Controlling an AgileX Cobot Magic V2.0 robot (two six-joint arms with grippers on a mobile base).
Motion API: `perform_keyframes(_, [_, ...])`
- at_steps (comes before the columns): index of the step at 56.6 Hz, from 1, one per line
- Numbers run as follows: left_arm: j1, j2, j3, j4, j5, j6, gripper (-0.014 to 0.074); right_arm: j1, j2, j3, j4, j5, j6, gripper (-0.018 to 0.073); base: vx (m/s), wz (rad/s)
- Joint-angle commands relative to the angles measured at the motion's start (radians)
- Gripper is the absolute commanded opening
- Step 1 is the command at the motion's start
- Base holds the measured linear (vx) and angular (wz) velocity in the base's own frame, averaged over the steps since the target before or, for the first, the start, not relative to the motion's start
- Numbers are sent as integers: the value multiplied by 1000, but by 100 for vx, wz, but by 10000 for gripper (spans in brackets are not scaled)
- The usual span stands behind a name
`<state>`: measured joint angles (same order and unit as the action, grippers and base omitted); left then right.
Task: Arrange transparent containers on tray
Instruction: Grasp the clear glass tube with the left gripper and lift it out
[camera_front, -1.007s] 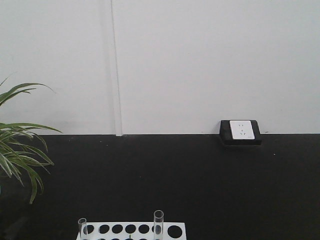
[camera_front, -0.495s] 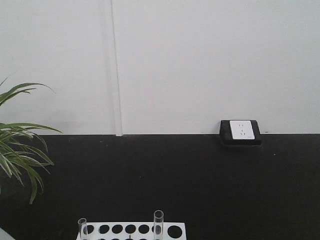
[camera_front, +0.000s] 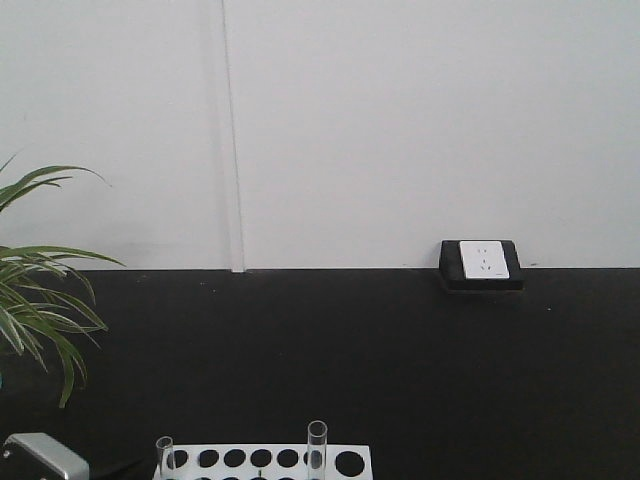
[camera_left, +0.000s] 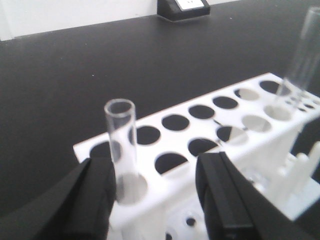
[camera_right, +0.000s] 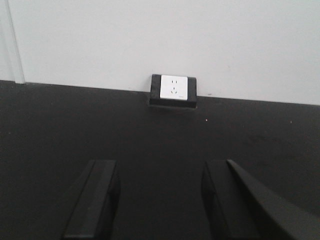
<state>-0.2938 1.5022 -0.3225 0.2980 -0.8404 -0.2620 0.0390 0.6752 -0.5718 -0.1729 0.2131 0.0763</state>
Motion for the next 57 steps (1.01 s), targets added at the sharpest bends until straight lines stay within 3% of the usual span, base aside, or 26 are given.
perform_keyframes(1, [-8, 0, -59, -31, -89, -4, 489, -7, 4, -28, -15, -61, -5, 449, 0, 0])
perform_keyframes(20, [-7, 113, -147, -31, -88, -5, 486, -7, 4, -28, -15, -60, -5, 449, 0, 0])
perform_keyframes(31, [-7, 116, -147, -31, -88, -5, 428, -7, 4, -28, -15, -60, -5, 449, 0, 0])
perform_keyframes(57, [-7, 89, -148, -30, -88, -5, 49, -7, 4, -28, -15, -60, -5, 449, 0, 0])
